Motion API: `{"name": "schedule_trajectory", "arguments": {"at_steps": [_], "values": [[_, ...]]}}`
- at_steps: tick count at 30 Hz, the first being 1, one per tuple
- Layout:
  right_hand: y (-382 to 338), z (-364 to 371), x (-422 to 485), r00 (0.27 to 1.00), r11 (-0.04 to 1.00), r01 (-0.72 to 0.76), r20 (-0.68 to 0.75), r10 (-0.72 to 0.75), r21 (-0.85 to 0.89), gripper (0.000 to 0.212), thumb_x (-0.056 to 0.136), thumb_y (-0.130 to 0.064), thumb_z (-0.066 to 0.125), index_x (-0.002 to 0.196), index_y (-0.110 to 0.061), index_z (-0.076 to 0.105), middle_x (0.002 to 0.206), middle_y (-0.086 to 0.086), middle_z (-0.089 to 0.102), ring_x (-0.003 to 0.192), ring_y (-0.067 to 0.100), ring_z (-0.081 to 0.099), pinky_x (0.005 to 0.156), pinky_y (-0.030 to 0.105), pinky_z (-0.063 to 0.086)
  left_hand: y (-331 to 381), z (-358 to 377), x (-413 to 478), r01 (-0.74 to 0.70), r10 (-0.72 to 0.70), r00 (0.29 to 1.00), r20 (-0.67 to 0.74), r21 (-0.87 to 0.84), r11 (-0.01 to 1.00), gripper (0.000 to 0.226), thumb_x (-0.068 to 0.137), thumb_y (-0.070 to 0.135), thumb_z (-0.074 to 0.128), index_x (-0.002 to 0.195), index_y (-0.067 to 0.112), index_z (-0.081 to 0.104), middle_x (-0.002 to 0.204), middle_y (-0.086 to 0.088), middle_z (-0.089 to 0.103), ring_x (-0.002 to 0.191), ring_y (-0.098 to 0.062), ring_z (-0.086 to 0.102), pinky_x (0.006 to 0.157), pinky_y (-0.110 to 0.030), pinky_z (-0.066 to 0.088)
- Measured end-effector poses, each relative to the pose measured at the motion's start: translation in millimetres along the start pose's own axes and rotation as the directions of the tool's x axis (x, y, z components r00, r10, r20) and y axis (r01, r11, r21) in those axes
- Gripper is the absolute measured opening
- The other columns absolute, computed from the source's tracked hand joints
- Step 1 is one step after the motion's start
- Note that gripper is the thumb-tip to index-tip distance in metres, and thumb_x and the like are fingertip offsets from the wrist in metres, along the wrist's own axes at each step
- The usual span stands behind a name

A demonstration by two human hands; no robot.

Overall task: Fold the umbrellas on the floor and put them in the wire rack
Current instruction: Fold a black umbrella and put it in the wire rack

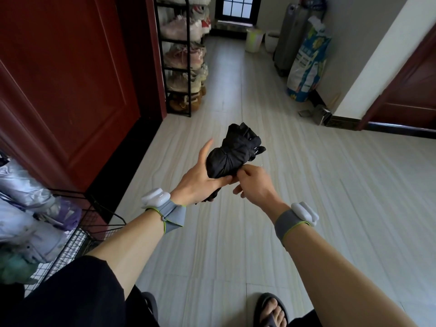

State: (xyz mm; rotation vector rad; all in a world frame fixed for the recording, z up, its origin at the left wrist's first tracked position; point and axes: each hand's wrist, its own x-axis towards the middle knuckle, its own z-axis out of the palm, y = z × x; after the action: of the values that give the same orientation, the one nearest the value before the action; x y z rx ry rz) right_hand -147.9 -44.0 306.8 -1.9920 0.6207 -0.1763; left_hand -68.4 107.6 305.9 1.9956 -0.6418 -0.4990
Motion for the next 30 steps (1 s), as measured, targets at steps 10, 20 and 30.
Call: {"name": "schedule_trajectory", "arguments": {"at_steps": [10,20,30], "values": [[3.2,-3.2,4.3,0.975,0.819,-0.165,-0.032,0.218,0.549,0.015,0.097,-0.006,0.060,0.098,-0.001,0.075,0.087,0.013,0.076,0.073,0.020,0.072,0.070,0.025,0.060,5.5,-3.5,-2.2,0.028,-0.024,1.000,0.017,-0.268,0.963,0.057,0.090,0.036,0.075,0.136,0.052,0.047,0.108,0.002,0.071,0.054,-0.027,0.065,0.046,-0.028,0.047],[14.7,-3.2,10.0,0.983,0.930,-0.144,-0.056,0.173,0.338,0.020,0.095,-0.005,0.066,0.114,-0.008,0.072,0.086,0.005,0.075,0.082,0.023,0.075,0.089,0.035,0.061,9.9,-17.0,6.0,0.112,-0.043,0.990,0.136,-0.551,0.827,0.044,0.089,0.034,0.074,0.129,0.038,0.058,0.096,-0.022,0.069,0.045,-0.027,0.051,0.044,-0.027,0.040],[-5.9,-1.0,4.7,0.992,0.979,-0.085,0.073,0.100,-0.183,0.018,0.102,-0.013,0.048,0.095,-0.013,0.065,0.088,0.008,0.073,0.079,0.024,0.076,0.077,0.038,0.064,-1.5,-31.9,19.7,0.077,-0.141,0.986,-0.085,-0.518,0.852,0.033,0.091,0.028,0.073,0.121,0.034,0.060,0.087,-0.017,0.067,0.042,-0.026,0.051,0.044,-0.027,0.039]]}}
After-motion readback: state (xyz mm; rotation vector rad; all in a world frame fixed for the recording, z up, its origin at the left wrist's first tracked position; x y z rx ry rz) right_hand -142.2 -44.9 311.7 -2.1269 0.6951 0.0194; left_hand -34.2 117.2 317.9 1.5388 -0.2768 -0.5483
